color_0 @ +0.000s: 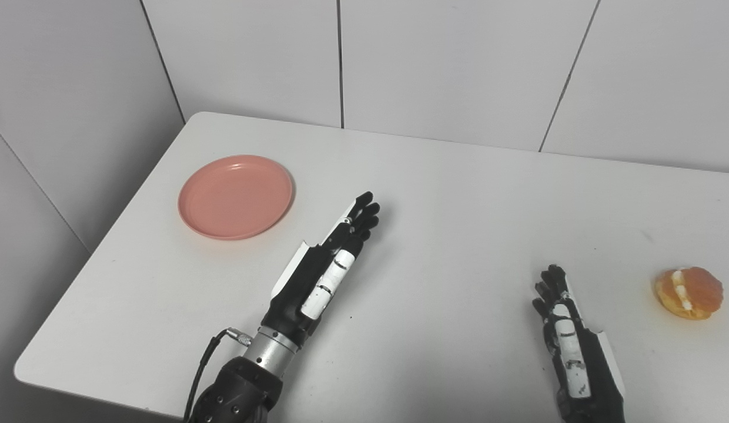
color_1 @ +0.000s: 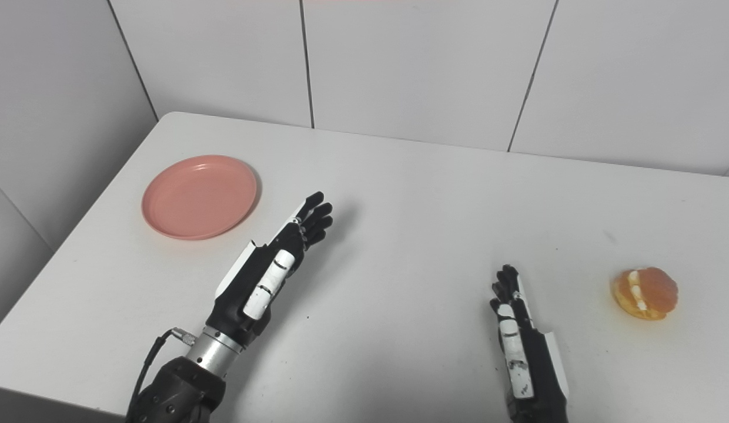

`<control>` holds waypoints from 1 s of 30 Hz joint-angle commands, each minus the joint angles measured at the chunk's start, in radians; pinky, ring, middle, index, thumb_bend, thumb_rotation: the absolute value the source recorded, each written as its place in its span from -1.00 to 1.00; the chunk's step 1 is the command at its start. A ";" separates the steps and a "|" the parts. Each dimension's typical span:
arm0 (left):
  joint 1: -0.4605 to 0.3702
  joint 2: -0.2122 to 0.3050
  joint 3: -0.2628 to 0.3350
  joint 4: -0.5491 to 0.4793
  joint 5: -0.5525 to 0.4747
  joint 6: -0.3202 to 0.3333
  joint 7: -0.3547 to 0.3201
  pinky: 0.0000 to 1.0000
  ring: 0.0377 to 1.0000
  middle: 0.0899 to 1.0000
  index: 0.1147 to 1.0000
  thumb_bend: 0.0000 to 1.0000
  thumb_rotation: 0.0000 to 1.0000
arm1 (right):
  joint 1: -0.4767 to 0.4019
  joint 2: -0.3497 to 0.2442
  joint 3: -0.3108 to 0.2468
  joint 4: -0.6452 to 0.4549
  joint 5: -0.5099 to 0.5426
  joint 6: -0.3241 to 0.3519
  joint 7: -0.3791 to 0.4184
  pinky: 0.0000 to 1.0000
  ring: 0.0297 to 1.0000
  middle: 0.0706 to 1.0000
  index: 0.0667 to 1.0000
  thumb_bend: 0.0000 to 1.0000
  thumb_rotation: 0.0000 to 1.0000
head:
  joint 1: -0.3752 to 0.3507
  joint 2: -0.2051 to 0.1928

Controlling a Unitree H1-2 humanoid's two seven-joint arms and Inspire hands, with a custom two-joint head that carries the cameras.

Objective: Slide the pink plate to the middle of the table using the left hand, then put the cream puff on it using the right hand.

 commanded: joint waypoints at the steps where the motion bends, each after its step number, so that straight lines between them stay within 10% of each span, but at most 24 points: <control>1: -0.040 0.009 0.014 -0.043 -0.025 0.003 0.003 0.95 0.93 0.94 0.92 -0.05 1.00 | 0.011 -0.003 -0.004 0.023 -0.001 -0.014 0.001 1.00 1.00 1.00 1.00 -0.49 1.00 | 0.000 0.000; 30: -0.312 0.164 0.321 0.174 -0.159 -0.003 0.073 0.73 0.72 0.73 0.70 -0.20 1.00 | 0.016 -0.005 -0.014 0.014 0.023 0.001 0.008 1.00 1.00 1.00 1.00 -0.53 1.00 | 0.040 -0.019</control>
